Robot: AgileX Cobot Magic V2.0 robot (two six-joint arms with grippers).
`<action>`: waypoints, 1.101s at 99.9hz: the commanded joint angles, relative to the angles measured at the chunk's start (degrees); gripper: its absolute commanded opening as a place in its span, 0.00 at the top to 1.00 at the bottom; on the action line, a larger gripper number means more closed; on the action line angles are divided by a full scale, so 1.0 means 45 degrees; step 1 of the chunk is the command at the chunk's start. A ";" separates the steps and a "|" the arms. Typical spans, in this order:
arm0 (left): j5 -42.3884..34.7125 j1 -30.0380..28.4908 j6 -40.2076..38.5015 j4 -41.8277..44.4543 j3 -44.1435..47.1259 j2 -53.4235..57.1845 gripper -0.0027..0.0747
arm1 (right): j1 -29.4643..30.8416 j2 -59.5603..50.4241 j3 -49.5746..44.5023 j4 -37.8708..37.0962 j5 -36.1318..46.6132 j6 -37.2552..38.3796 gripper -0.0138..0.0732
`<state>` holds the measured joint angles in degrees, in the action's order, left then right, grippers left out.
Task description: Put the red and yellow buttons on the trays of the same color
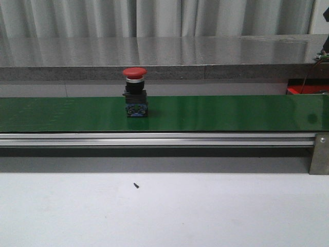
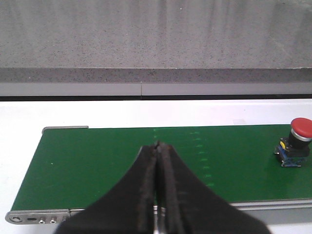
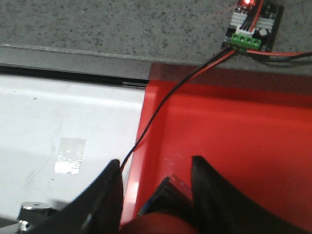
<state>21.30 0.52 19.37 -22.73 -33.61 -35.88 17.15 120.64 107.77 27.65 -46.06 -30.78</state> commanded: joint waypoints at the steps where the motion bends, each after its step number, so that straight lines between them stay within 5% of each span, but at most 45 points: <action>1: -0.0947 0.0096 -0.0058 -0.0271 -0.0354 0.0009 0.99 | 0.0080 -0.0214 0.0563 0.0194 0.0770 -0.0025 0.75; 43: -0.0947 0.0096 -0.0058 -0.0271 -0.0354 0.0009 0.99 | 0.0080 0.1167 0.0573 0.0150 0.1256 -0.0025 0.71; 52: -0.0947 0.0096 -0.0058 -0.0271 -0.0354 0.0009 0.99 | 0.0080 0.1167 0.0573 0.0150 0.1256 -0.0025 0.58; 67: -0.0947 0.0096 -0.0058 -0.0271 -0.0354 0.0009 0.99 | 0.0080 0.1167 0.0894 0.0150 0.0907 -0.0025 0.21; 74: -0.0947 0.0096 -0.0058 -0.0271 -0.0354 0.0009 0.99 | 0.0080 0.1152 0.1218 0.0150 0.0556 -0.0025 0.14; 110: -0.0947 0.0096 -0.0058 -0.0271 -0.0354 0.0009 0.99 | 0.0054 -0.0651 0.2060 0.0151 -0.2346 -0.0174 0.14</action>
<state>21.30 0.52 19.37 -22.73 -33.61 -35.88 17.12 123.99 114.91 27.15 -53.40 -30.57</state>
